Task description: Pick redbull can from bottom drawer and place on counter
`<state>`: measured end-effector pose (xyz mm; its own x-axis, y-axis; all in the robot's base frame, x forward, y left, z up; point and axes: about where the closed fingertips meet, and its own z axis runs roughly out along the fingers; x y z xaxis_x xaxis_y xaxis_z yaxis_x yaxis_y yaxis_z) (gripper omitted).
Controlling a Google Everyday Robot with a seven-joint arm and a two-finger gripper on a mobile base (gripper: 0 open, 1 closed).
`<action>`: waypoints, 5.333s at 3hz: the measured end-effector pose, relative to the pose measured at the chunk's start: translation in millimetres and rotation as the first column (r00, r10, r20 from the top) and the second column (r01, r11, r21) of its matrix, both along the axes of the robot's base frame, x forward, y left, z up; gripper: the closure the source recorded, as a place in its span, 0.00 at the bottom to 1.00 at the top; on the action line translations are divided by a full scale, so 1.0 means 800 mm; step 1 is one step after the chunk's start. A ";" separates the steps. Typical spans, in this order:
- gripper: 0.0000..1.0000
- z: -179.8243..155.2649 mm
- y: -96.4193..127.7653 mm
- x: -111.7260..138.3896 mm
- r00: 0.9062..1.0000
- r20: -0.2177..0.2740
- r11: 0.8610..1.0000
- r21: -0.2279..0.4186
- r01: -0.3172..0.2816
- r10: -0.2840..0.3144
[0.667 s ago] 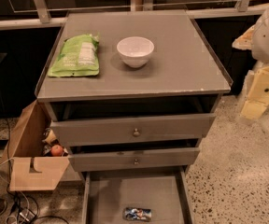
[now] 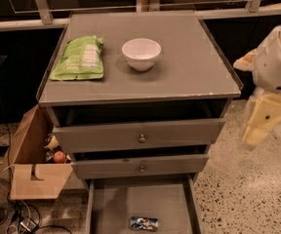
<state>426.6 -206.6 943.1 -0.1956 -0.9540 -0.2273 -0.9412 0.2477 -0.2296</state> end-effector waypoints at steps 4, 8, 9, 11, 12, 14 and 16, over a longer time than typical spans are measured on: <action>0.00 -0.140 0.048 -0.031 0.990 -0.099 0.993 0.074 -0.092 0.099; 0.00 -0.294 0.116 -0.059 0.982 -0.088 0.981 0.116 -0.156 0.166; 0.00 -0.331 0.123 -0.060 0.980 -0.102 0.980 0.122 -0.160 0.172; 0.00 -0.445 0.129 -0.037 0.967 -0.107 0.962 0.172 -0.213 0.233; 0.00 -0.445 0.129 -0.037 0.967 -0.107 0.962 0.172 -0.213 0.233; 0.00 -0.503 0.147 -0.020 0.967 -0.078 0.956 0.187 -0.226 0.243; 0.00 -0.532 0.162 0.002 0.963 -0.030 0.949 0.184 -0.256 0.266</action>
Offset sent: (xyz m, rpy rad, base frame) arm -0.0222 0.0533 -0.1537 0.1006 0.1517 0.1377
